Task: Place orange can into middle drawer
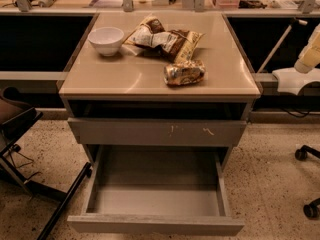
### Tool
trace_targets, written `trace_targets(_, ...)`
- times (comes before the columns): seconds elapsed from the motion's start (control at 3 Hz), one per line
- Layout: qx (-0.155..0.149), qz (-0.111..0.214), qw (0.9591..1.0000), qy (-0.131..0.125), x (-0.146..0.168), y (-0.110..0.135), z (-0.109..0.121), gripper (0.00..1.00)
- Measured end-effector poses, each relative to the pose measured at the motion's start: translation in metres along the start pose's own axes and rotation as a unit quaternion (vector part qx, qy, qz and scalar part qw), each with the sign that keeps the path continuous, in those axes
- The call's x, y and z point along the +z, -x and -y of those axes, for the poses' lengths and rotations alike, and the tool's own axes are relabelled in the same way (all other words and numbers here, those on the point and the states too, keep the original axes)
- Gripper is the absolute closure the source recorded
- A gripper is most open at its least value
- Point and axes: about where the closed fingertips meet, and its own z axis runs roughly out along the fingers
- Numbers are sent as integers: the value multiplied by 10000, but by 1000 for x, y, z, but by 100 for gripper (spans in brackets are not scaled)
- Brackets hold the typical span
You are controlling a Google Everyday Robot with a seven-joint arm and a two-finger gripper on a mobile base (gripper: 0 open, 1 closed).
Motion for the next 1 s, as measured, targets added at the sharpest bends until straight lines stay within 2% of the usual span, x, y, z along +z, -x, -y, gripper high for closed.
trace_targets(0.33,193,120,9997,70,10,2,3,0)
trace_targets(0.67,304,456,9972,512,59,47,-16,0)
trace_targets(1.0,488,750,9924,844,120,121,-32,0)
